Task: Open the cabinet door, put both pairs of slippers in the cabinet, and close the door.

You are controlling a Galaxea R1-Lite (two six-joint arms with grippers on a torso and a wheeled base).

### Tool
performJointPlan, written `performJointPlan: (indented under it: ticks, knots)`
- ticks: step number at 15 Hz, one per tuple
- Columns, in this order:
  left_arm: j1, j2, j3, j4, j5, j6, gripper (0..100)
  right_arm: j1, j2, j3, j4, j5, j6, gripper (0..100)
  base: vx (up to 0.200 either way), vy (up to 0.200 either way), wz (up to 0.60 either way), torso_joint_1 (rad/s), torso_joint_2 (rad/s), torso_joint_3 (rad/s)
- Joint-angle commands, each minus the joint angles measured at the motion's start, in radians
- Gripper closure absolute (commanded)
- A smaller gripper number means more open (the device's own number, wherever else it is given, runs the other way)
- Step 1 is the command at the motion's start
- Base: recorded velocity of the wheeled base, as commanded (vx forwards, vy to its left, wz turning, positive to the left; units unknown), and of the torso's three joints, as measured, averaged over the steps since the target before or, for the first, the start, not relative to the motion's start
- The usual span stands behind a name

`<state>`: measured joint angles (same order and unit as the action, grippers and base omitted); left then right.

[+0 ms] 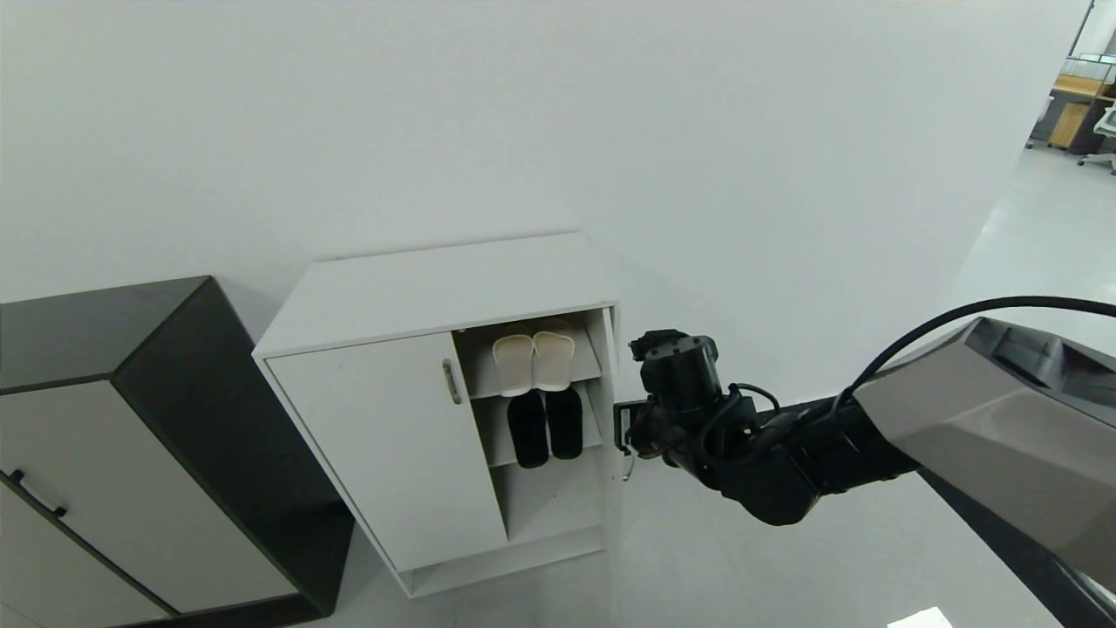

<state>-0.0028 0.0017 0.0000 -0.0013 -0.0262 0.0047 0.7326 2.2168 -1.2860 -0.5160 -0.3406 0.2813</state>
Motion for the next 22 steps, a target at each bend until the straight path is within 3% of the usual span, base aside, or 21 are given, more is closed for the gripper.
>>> performJointPlan:
  ticks: [1, 7, 14, 20, 22]
  knots:
    - [0.001, 0.000, 0.000, 0.000, 0.000, 0.000, 100, 0.030, -0.058, 0.017, -0.001, 0.011, 0.004, 100, 0.000, 0.000, 0.00, 0.000, 0.00, 0.000]
    - [0.000, 0.001, 0.000, 0.000, 0.000, 0.000, 100, -0.007, -0.164, 0.151, -0.006, 0.106, -0.005, 100, 0.000, 0.000, 0.00, 0.000, 0.00, 0.000]
    - [0.000, 0.001, 0.000, 0.000, 0.000, 0.000, 100, -0.001, -0.172, 0.185, -0.006, 0.106, -0.028, 100, 0.000, 0.000, 0.00, 0.000, 0.00, 0.000]
    - [0.000, 0.001, 0.000, 0.000, 0.000, -0.002, 100, 0.002, -0.170, 0.197, -0.012, 0.107, -0.027, 100, 0.000, 0.000, 0.60, 0.000, 0.00, 0.006]
    - [0.000, 0.001, 0.000, 0.000, 0.000, 0.000, 100, 0.002, -0.169, 0.200, -0.018, 0.107, -0.027, 100, 0.000, 0.000, 0.00, 0.000, 0.00, 0.000]
